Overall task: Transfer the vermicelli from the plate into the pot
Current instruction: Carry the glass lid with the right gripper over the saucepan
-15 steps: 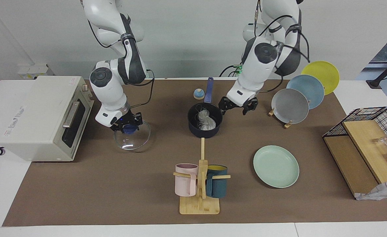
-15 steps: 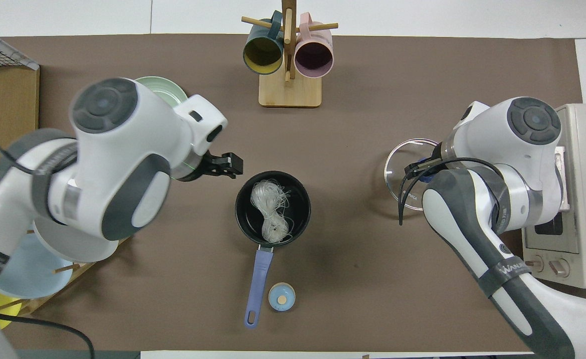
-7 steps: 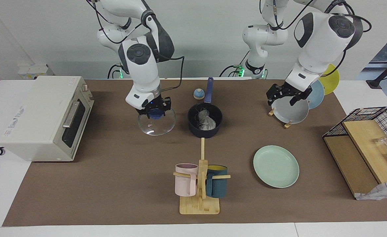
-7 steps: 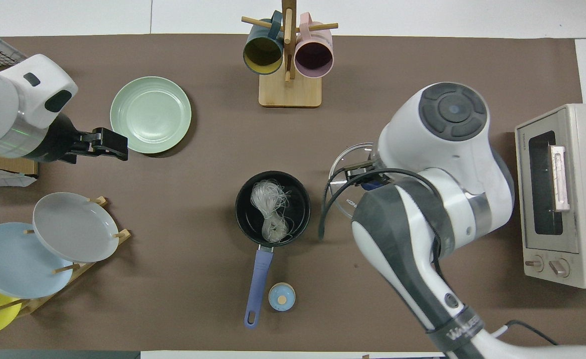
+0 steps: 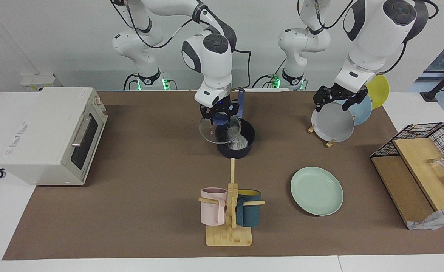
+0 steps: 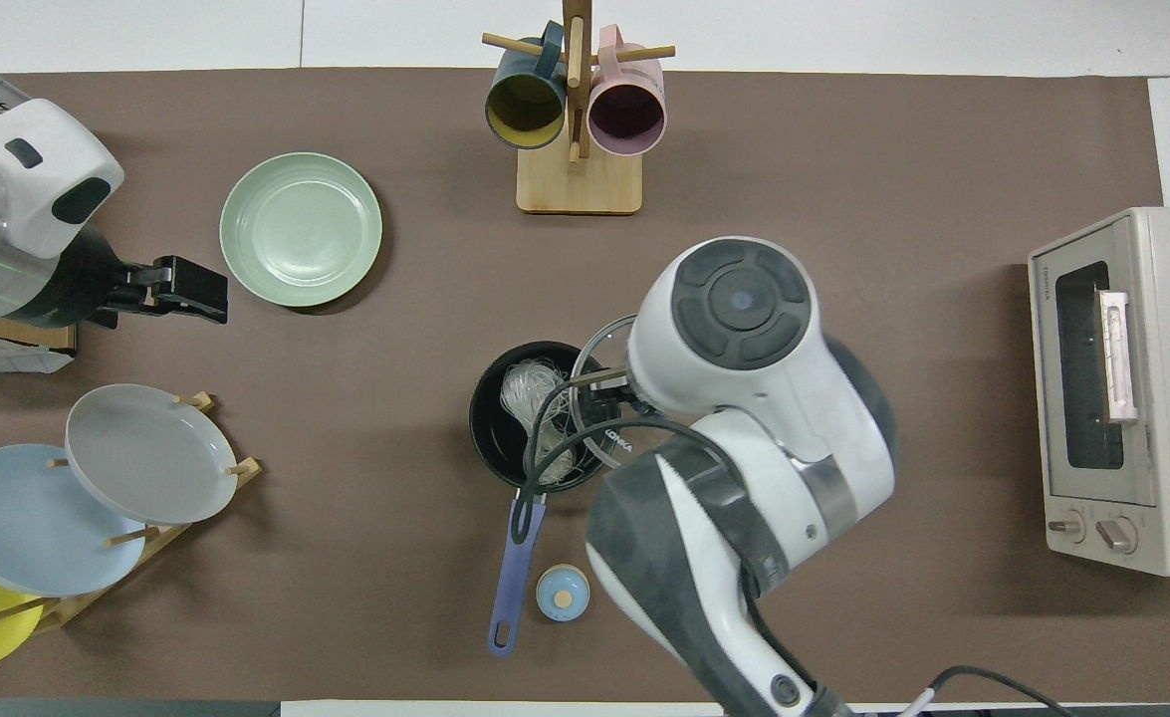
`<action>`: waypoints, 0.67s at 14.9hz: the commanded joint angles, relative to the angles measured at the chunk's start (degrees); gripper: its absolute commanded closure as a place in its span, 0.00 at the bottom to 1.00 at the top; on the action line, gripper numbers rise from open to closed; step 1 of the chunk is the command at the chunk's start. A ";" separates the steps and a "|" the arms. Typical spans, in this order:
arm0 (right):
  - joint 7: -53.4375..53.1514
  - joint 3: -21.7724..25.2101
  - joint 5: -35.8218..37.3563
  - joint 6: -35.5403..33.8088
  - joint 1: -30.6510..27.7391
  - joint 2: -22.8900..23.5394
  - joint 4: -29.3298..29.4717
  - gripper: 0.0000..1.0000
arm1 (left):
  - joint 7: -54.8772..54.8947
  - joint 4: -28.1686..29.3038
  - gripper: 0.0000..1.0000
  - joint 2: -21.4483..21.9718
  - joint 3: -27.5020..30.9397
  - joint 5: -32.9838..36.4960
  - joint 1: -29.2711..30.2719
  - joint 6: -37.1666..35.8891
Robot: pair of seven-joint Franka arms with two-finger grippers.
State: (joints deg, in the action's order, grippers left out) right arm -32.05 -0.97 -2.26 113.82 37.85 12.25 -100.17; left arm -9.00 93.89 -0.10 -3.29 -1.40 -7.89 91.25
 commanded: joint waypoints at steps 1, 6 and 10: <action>-5.55 0.27 1.46 -0.35 3.89 6.63 6.90 1.00 | 1.35 -0.29 0.00 0.72 -4.16 1.32 4.97 -1.34; -5.74 0.18 3.85 0.18 5.04 7.97 6.92 1.00 | 2.85 -1.35 0.00 1.59 -4.88 2.37 6.39 -2.30; -5.74 0.18 3.58 0.18 5.30 8.14 5.87 1.00 | 3.02 1.99 0.00 4.14 -4.97 2.28 6.57 -3.27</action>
State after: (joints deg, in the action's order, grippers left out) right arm -37.28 -0.81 0.68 114.01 42.93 20.12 -94.36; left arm -6.81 93.28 1.67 -7.37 -0.63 -2.30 88.81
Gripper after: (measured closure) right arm 0.339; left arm 0.000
